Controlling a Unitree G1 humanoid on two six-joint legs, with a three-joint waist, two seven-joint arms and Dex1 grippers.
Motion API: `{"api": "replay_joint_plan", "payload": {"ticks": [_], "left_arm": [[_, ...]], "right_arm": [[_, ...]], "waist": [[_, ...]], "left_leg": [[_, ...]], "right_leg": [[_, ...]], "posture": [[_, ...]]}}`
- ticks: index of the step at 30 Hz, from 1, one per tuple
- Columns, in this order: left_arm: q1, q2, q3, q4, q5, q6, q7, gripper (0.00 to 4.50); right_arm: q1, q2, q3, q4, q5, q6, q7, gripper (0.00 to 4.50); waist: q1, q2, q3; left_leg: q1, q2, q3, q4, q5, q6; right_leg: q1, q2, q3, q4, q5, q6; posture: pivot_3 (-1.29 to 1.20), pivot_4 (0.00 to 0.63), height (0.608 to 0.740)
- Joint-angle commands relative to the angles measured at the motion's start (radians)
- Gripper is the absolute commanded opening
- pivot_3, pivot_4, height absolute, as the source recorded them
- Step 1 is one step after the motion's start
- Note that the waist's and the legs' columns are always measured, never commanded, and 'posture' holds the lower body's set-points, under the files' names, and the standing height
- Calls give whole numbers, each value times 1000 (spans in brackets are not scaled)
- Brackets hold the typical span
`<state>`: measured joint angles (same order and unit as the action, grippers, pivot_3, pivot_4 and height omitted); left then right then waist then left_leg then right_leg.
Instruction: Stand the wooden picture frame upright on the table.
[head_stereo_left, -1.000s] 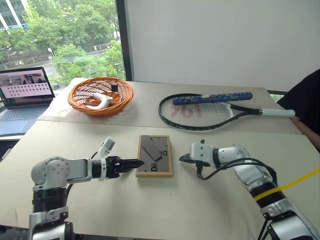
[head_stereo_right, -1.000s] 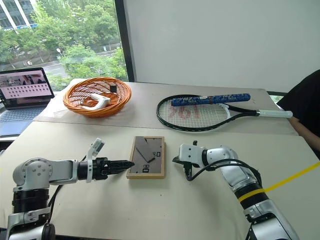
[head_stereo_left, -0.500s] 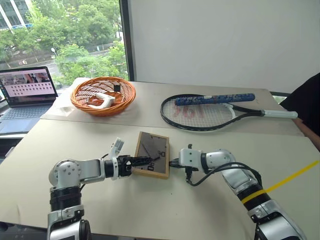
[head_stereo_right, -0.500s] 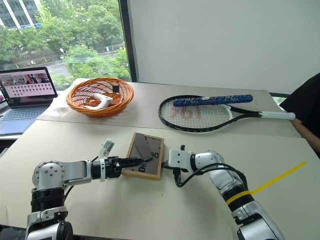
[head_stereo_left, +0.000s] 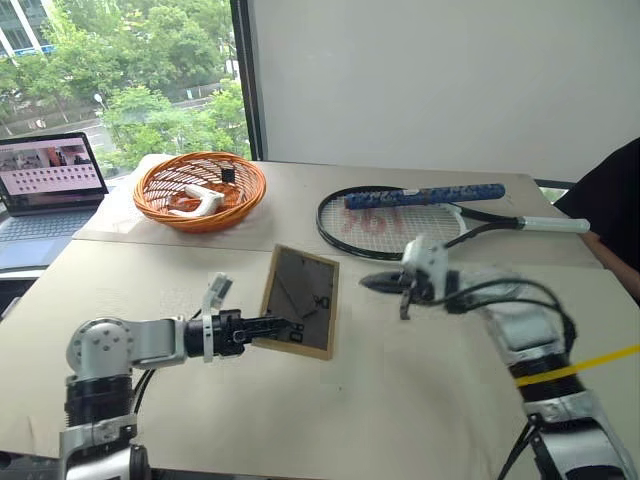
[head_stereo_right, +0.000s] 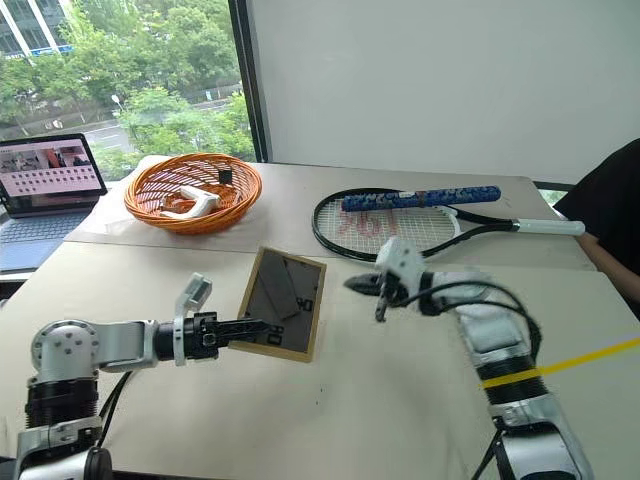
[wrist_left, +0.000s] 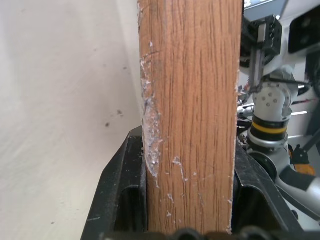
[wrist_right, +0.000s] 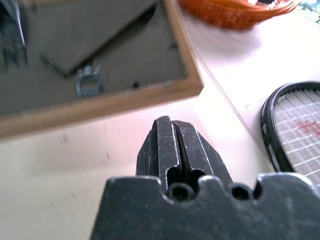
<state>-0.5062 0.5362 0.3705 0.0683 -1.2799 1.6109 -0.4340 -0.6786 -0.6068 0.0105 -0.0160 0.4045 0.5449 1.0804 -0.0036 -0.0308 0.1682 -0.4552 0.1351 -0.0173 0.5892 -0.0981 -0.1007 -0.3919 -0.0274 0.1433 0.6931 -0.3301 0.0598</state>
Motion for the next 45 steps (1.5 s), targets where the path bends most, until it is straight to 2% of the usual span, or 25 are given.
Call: {"api": "replay_joint_plan", "payload": {"ticks": [1, 2, 3, 7, 10, 16, 19, 26, 31, 34, 37, 41, 45], "left_arm": [[-42, 20, -17, -16, -28, 3, -63, 1177], [-49, 22, -23, -13, -26, 3, -73, 1177], [-53, 24, -28, -12, -25, 3, -81, 1177], [-73, 20, -66, -9, -4, -6, -108, 1177], [-74, 20, -97, -21, 5, -12, -135, 1177], [-122, -21, -148, 6, 31, -13, -153, 1177], [-155, -41, -140, 82, 16, 3, -126, 1177], [-185, -13, -160, 228, -125, 3, -79, 1177], [-161, 25, -191, 223, -237, 3, -47, 1177], [-161, 72, -206, 253, -322, 3, -53, 1177], [-175, 118, -234, 314, -359, 3, -64, 1177], [-204, 135, -268, 374, -379, 3, -62, 1177], [-219, 131, -286, 408, -383, 3, -63, 1177]], "right_arm": [[-29, -3, -36, -121, 181, 239, 1, 1168], [-31, 4, -23, -142, 193, 263, -7, 1362], [-31, 7, -14, -158, 202, 280, -15, 1874], [-47, 59, 82, -151, 143, 276, -70, 3155], [-51, 67, 109, -140, 147, 295, -75, 4156], [-47, 100, 160, -131, 148, 275, -58, 4156], [-30, 120, 154, -165, 145, 184, -28, 4156], [10, 117, 77, -216, 156, 60, -24, 4156], [44, 37, 55, -186, 42, -76, -43, 4156], [56, -99, 32, -93, -70, -211, -3, 4156], [57, -171, 9, -27, -131, -363, 16, 4156], [91, -184, 40, 42, -279, -694, -23, 4156], [102, -125, 72, 102, -483, -1051, -203, 4156]], "waist": [[-2, 0, 0], [-3, 0, 0], [-6, 0, 0], [-11, 0, 0], [-11, 0, 0], [-8, 0, 0], [-8, 0, 0], [-10, 0, 0], [-9, 0, 0], [-7, 0, 0], [-5, 0, 0], [-10, 0, 0], [-15, 0, 1]], "left_leg": [[0, 0, 0, 0, 0, 0], [0, 0, 0, 0, 0, 0], [0, 0, -1, 0, 0, 0], [-3, 0, -1, 1, 0, 0], [-5, 0, -1, 0, 0, 0], [-7, 0, -2, 0, 0, 0], [-7, 0, -2, 0, 0, 0], [-7, 0, -3, 0, 0, 0], [-7, 0, -4, 0, 0, 0], [-7, 0, -4, 0, 0, 0], [-7, -1, -4, 0, 0, 0], [-7, -1, -4, -1, 0, 0], [-7, -1, -4, -1, 0, 0]], "right_leg": [[0, 0, 0, 0, 0, 0], [0, 0, 0, -1, 0, 0], [0, 0, 0, -1, 0, 0], [-3, 0, -1, -1, 0, 0], [-5, 0, -1, -1, 0, 0], [-7, 0, -1, -1, 0, 0], [-7, 0, -2, -1, 0, 0], [-6, 1, -2, -1, 0, 0], [-6, 1, -3, -1, 0, 0], [-7, 0, -3, -1, 0, 0], [-7, 0, -3, -1, 0, 0], [-8, 0, -3, -1, -1, 1], [-8, 0, -2, -1, -2, 2]], "posture": [[0, 150, 696], [0, 150, 696], [0, 150, 696], [0, 150, 696], [0, 150, 696], [0, 150, 696], [0, 150, 696], [0, 150, 696], [0, 150, 696], [0, 150, 696], [0, 150, 696], [0, 150, 696], [0, 150, 696]]}}
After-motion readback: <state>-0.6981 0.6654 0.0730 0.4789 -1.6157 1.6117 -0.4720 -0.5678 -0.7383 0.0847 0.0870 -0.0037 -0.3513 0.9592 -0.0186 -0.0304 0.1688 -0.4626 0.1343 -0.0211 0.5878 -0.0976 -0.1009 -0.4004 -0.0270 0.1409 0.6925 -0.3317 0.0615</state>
